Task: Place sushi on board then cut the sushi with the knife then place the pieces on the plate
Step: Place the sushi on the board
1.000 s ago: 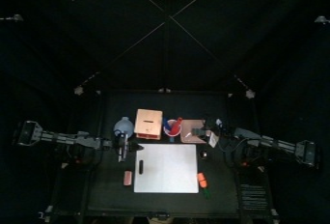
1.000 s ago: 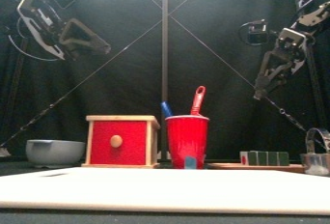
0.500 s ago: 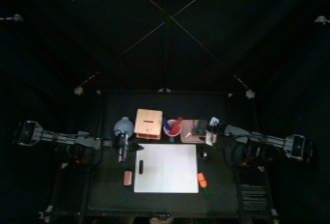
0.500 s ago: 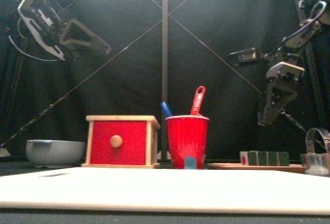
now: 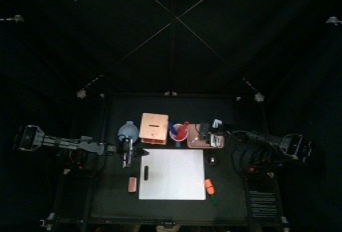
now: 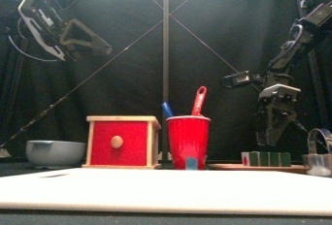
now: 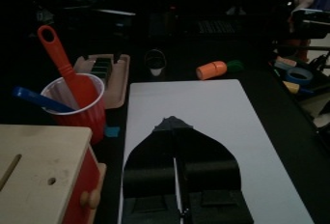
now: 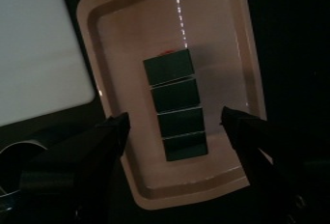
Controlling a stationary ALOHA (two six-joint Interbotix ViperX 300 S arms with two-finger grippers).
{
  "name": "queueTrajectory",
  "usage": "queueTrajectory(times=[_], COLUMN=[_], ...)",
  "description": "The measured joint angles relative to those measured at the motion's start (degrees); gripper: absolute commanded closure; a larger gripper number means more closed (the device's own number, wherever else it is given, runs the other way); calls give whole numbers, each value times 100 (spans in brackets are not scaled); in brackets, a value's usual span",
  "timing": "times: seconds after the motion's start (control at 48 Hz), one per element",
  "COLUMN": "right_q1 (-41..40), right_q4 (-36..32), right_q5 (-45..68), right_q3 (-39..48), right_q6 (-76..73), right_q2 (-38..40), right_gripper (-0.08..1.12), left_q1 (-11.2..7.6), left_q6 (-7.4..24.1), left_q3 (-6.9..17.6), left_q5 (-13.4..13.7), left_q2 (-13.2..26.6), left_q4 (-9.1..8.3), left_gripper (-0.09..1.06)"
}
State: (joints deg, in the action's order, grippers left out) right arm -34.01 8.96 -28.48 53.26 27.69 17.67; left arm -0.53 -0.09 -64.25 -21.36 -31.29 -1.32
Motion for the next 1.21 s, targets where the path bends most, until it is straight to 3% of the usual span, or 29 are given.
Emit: queueTrajectory(times=[0.208, 0.583, 0.708, 1.021, 1.208], right_q1=[-220, -229, -229, -229, -220], right_q4=[396, 457, 475, 659, 976], right_q5=[167, 431, 501, 519, 343], right_q3=[0, 0, 0, 0, 0], right_q6=[545, 580, 571, 536, 431], right_q2=[-360, -905, -932, -993, -888], right_gripper=[1, 3, 10, 42, 42], left_q1=[-18, -26, -35, -26, -53], left_q6=[0, -9, -9, -9, -9], left_q3=[0, 0, 0, 0, 0], left_q5=[9, 0, 9, 9, 9], left_q2=[0, 0, 0, 0, 0], left_q4=[0, 9, 9, 9, 9], left_gripper=[99, 99, 99, 99, 99])
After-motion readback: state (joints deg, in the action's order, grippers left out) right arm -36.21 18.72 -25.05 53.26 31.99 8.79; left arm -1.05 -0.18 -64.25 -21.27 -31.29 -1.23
